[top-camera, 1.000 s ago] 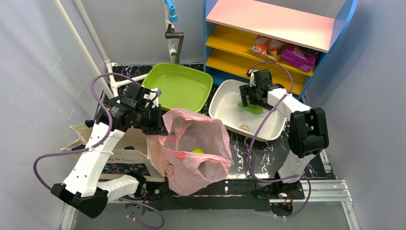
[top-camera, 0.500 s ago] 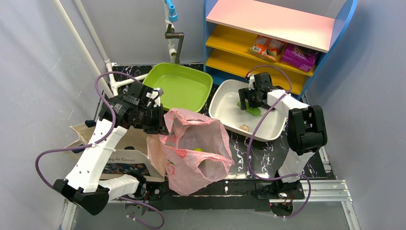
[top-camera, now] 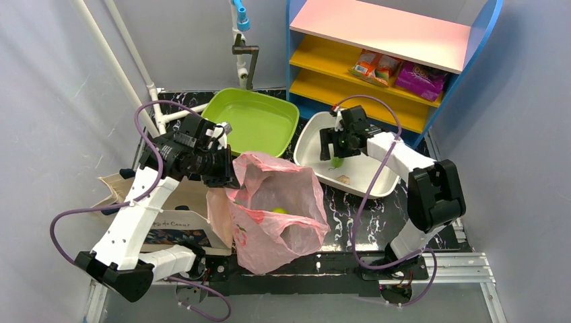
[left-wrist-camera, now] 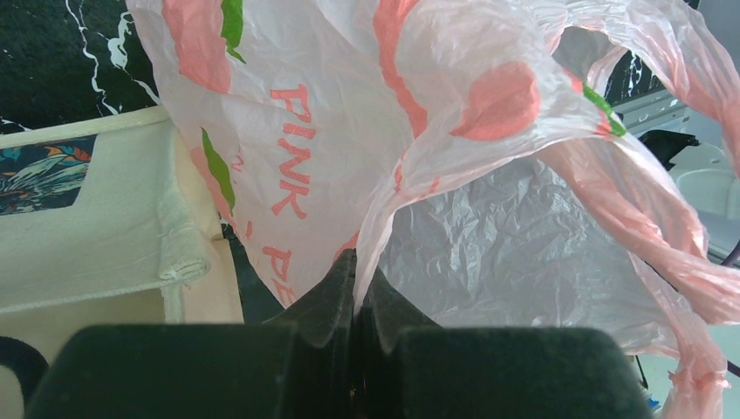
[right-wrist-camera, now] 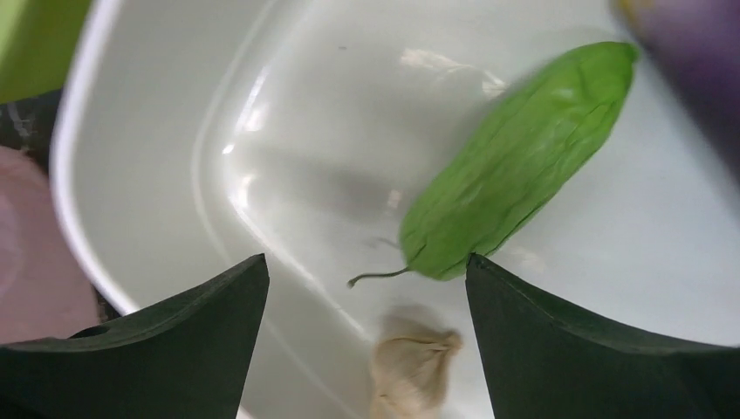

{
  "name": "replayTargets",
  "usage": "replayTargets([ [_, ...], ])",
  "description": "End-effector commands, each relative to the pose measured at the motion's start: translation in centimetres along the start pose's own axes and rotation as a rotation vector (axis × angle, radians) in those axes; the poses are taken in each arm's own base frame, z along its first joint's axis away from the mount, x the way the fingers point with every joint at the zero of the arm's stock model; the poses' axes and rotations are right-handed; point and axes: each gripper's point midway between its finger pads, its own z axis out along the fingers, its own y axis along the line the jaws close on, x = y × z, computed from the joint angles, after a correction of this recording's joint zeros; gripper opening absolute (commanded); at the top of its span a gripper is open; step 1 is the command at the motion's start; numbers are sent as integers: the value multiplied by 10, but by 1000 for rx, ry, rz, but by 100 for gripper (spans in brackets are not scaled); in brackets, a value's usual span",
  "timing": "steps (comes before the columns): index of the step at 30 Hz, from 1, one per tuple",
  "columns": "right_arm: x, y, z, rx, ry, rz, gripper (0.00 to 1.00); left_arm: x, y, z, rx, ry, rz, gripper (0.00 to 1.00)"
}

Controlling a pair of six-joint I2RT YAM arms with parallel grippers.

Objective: Place the food into the grocery bag and tie it

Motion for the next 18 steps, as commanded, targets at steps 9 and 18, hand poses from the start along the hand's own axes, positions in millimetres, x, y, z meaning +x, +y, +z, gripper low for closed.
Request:
replayTargets([
  [9, 4, -20, -15, 405, 21, 491, 91, 11, -5, -10, 39, -7, 12, 0],
  [18, -25, -13, 2, 376, -25, 558, 91, 10, -1, -11, 18, -11, 15, 0],
])
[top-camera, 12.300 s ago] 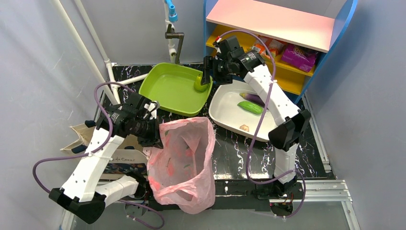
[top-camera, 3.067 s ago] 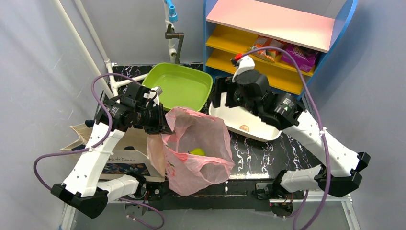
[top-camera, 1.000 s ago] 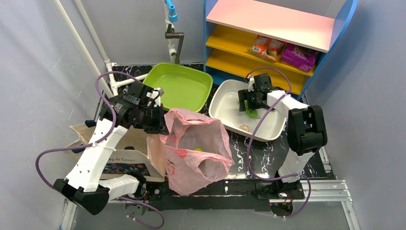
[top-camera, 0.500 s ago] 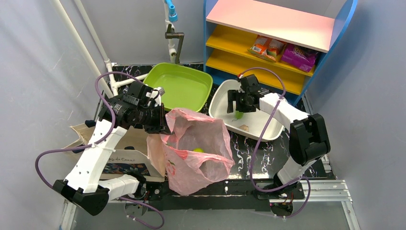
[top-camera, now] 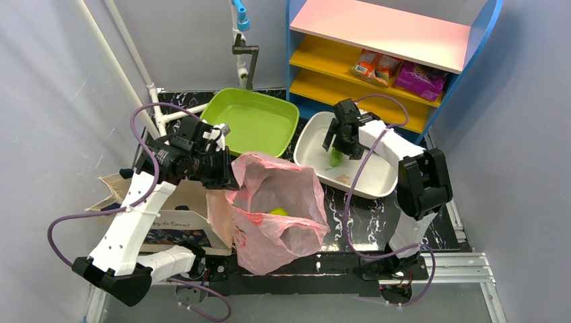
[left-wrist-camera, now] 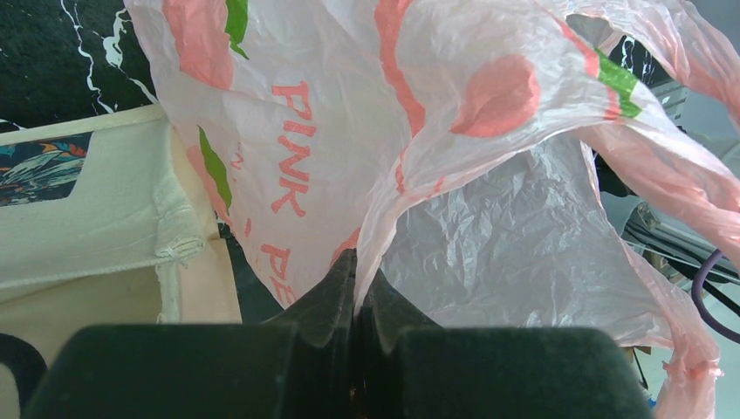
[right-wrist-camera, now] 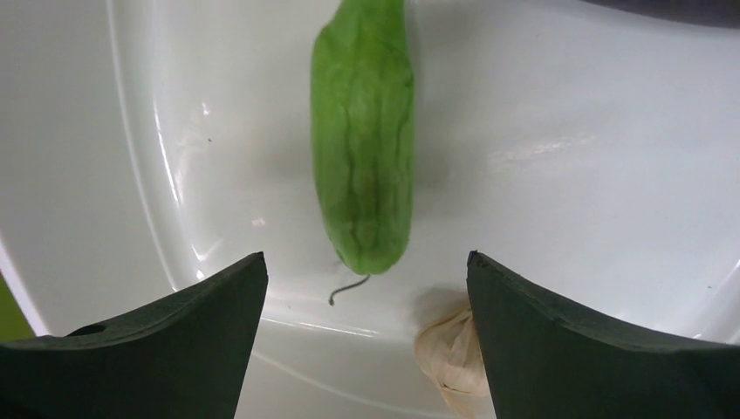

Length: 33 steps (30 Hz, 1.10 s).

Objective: Place the food into the grocery bag and tie it

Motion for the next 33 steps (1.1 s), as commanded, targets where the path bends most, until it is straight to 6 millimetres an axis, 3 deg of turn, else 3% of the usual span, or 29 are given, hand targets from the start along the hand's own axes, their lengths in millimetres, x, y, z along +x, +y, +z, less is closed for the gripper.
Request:
replayTargets([
  [1, -21, 16, -2, -6, -54, 70, 90, 6, 1, -5, -8, 6, 9, 0],
  [9, -31, 9, 7, 79, -72, 84, 80, 1, 1, -4, -10, 2, 25, 0],
  [25, -10, 3, 38, 77, 14, 39, 55, -9, 3, 4, -42, 14, 27, 0],
  [33, 4, -3, 48, 84, 56, 30, 56, -10, 3, 1, -42, 4, 31, 0],
])
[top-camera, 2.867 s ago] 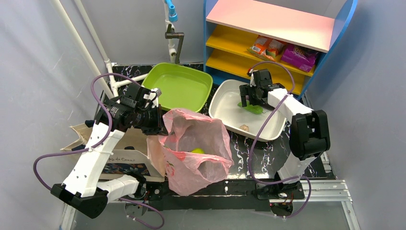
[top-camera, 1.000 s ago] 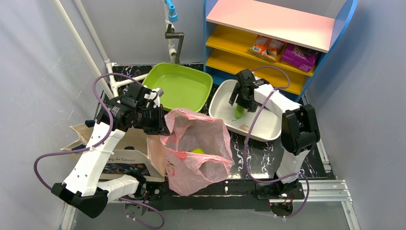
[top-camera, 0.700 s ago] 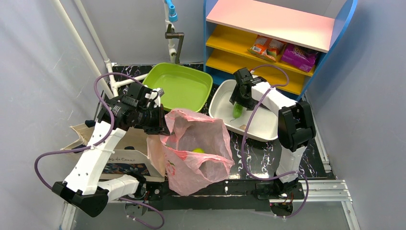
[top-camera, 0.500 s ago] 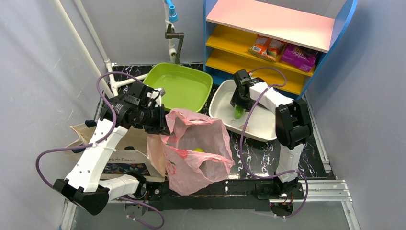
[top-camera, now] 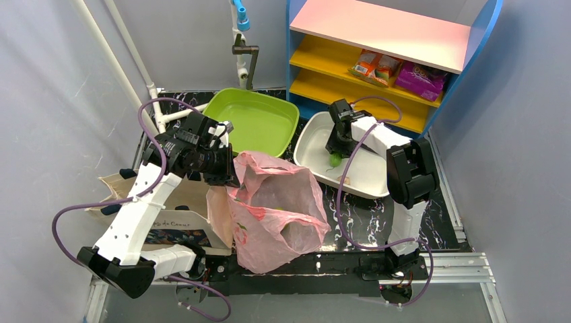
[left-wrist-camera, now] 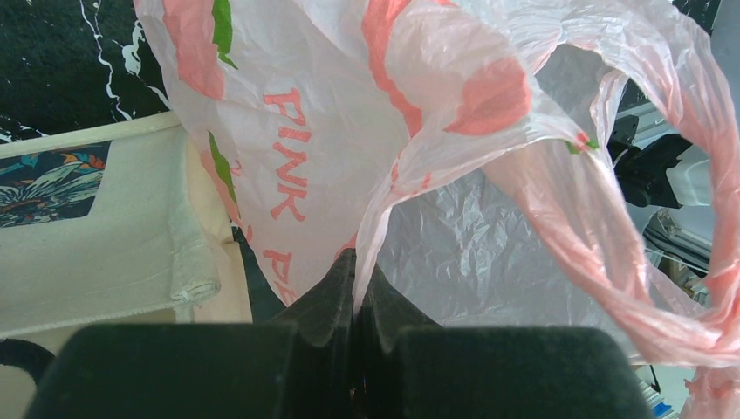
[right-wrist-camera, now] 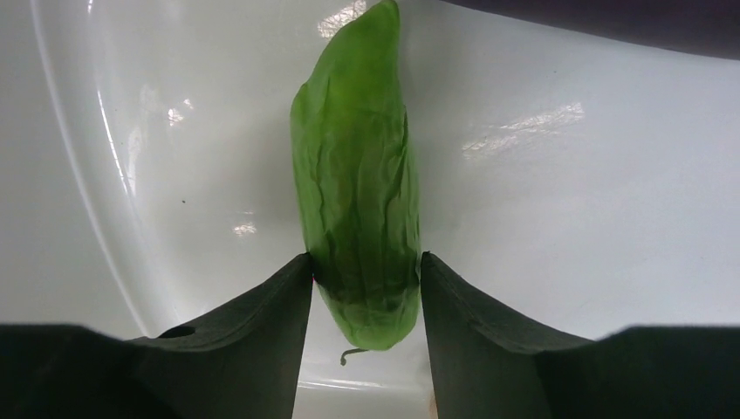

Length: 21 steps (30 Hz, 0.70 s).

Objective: Place the food into the grocery bag and tie it

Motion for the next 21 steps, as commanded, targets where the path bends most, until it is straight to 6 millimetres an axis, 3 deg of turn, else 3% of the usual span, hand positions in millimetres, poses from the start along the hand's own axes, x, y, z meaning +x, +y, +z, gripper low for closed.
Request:
replayTargets([
  [1, 12, -7, 14, 19, 33, -12, 57, -1, -2, -9, 2, -23, 24, 0],
  [6, 16, -12, 13, 21, 37, -18, 60, 2, -2, -13, 5, -32, 22, 0],
  [12, 9, -13, -3, 2, 2, -22, 35, 6, -3, -17, 22, -42, 23, 0],
  [17, -1, -10, -32, -37, -56, -51, 25, 9, -8, -23, 57, -59, 33, 0],
  [21, -12, -1, -68, -110, -128, -81, 24, 14, -8, -24, 70, -61, 35, 0],
])
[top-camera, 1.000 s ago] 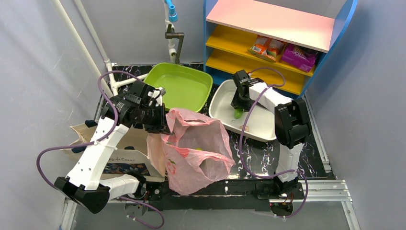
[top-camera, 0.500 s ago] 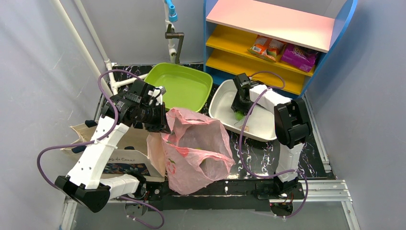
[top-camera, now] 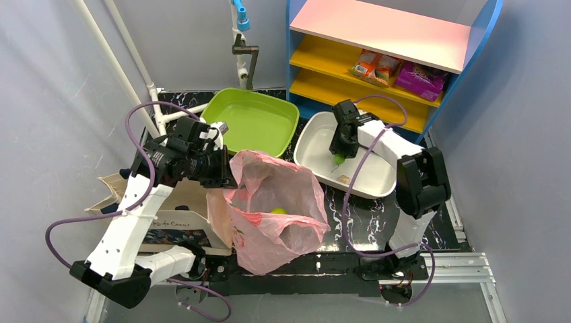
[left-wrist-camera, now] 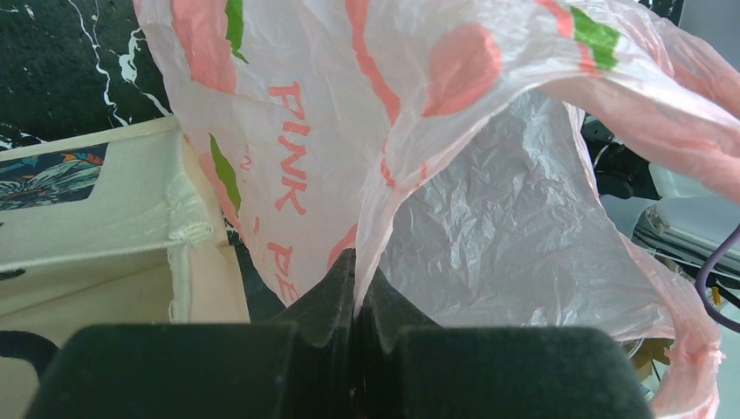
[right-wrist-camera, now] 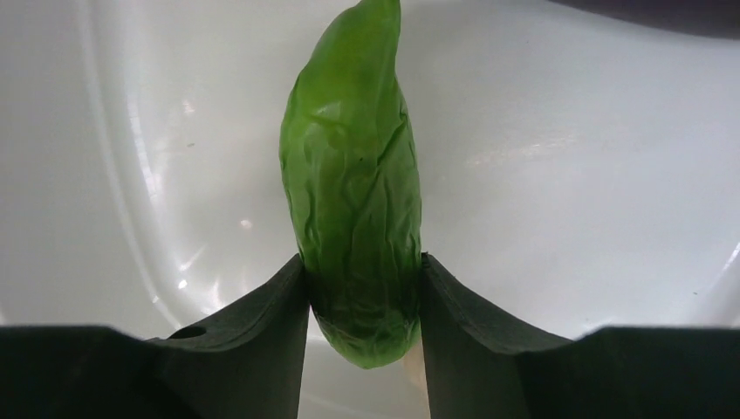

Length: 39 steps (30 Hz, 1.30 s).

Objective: Place the food into the grocery bag and tie it

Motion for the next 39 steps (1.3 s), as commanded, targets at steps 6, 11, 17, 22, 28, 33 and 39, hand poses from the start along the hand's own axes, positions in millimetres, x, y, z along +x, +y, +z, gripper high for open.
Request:
replayTargets([
  [6, -35, 39, -122, -273, -289, -143, 23, 9, -9, -9, 58, -9, -6, 0],
  [11, -29, 57, -187, -451, -414, -206, 22, 8, -14, -7, 80, -5, -21, 0],
  [17, -12, 71, -267, -665, -577, -315, 21, 9, -17, -8, 95, 1, -40, 0],
  [22, 8, 79, -320, -821, -656, -388, 19, 13, -20, -6, 117, 12, -59, 0],
  [28, 44, 96, -376, -1032, -736, -555, 18, 14, -21, -7, 128, 15, -67, 0],
  [33, 79, 112, -400, -1149, -743, -676, 18, 16, -21, -8, 130, 11, -66, 0],
  [39, 120, 128, -404, -1241, -674, -760, 18, 17, -20, -9, 126, 3, -65, 0],
])
